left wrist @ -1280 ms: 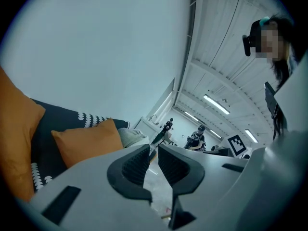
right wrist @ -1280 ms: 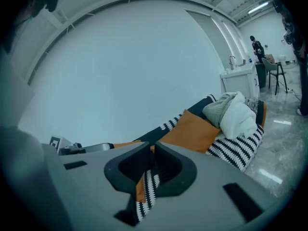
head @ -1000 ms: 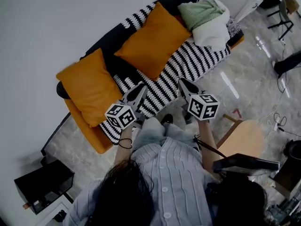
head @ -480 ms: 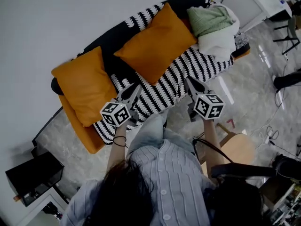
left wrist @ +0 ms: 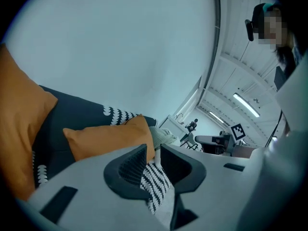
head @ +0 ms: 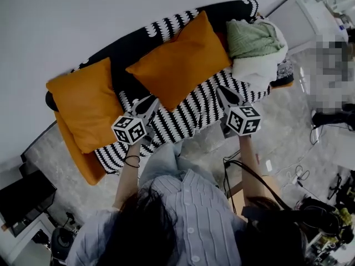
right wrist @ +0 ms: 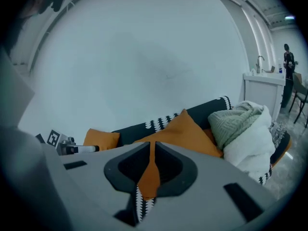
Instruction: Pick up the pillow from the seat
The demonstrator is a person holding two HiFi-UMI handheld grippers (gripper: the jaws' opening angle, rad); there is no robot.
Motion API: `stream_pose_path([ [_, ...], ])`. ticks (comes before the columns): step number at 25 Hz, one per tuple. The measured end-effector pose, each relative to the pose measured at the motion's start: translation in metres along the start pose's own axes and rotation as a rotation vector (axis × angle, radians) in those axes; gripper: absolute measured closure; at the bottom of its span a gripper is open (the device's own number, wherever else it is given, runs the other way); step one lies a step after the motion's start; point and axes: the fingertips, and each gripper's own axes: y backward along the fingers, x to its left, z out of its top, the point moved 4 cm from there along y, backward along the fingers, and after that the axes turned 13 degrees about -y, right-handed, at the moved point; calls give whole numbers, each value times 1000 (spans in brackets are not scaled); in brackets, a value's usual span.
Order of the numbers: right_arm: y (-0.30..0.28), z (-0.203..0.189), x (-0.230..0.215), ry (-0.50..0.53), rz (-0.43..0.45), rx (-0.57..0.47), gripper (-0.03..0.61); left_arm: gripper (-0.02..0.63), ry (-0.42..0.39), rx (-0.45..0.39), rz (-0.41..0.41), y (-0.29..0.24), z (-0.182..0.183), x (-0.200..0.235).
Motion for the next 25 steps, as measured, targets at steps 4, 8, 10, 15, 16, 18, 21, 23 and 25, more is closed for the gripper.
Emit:
stream_pose_path([
  [4,-31,22,-33,14,-24,31,540,477,26,39,24,-25,-13,28],
  [8,-61,42,-69,25,-36,62,540,435,53,62,56,-48,-27,53],
  [10,-78,52,-85,13,-31,76,538,423,71,65,76,-56,-34,63],
  [15,-131,74,-116,-25,-33,95,537,402,97,65,113,-74,-42,93],
  [16,-142,79,-120,-17,-38,101,537,397,103,67,121,-77,-43,100],
  [18,-164,88,-125,14,-44,119,534,385,117,71,139,-80,-46,114],
  [21,-195,102,-125,65,-28,156,446,360,144,82,177,-80,-49,135],
  [23,-215,112,-127,90,-21,179,398,342,168,88,206,-80,-50,149],
  [25,-234,119,-132,117,-29,208,366,324,201,91,238,-81,-53,163],
])
